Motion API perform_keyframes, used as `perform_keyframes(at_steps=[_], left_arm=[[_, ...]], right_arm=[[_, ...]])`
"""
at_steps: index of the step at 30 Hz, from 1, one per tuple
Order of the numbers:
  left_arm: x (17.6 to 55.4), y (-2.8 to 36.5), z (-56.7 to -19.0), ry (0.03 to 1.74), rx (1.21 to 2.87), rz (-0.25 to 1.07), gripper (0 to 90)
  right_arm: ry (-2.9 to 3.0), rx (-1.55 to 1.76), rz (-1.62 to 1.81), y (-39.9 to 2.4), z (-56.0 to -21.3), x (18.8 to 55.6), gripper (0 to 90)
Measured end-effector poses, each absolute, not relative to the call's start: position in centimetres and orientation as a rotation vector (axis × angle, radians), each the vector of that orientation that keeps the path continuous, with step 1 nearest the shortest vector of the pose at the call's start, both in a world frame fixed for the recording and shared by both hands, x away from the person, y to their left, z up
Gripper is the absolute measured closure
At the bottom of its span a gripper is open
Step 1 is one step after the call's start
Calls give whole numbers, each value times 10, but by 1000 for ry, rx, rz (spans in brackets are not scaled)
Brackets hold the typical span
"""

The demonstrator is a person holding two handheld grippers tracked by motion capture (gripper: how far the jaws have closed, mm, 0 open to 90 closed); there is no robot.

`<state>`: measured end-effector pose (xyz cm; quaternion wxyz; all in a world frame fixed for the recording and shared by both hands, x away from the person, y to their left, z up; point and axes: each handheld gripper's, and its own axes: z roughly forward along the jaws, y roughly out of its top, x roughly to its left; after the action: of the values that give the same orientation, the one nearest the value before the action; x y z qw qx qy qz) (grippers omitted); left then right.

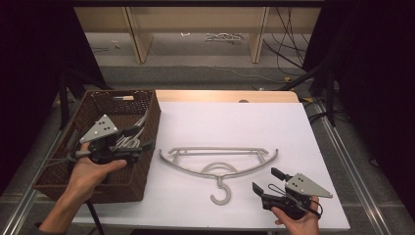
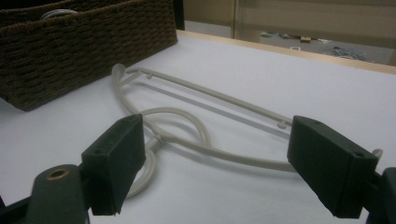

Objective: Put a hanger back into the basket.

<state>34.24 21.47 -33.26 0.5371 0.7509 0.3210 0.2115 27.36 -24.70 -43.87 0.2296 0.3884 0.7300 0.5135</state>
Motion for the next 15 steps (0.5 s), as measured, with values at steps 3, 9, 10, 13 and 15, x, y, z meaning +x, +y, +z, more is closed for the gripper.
perform_keyframes(at_steps=[3,9,10,13,15], left_arm=[[337,206,-335,749,1733,497,223],[327,184,-351,695,1689,473,170],[324,181,-355,683,1691,464,170],[318,172,-367,670,1684,494,184],[317,167,-375,670,1690,457,173]], right_arm=[[1993,1063,1430,-246,-439,274,202],[2000,1065,1423,-247,-439,274,202],[1994,1062,1431,-246,-439,274,202],[1994,1054,1448,-245,-440,275,202],[1993,1054,1438,-245,-439,274,202]])
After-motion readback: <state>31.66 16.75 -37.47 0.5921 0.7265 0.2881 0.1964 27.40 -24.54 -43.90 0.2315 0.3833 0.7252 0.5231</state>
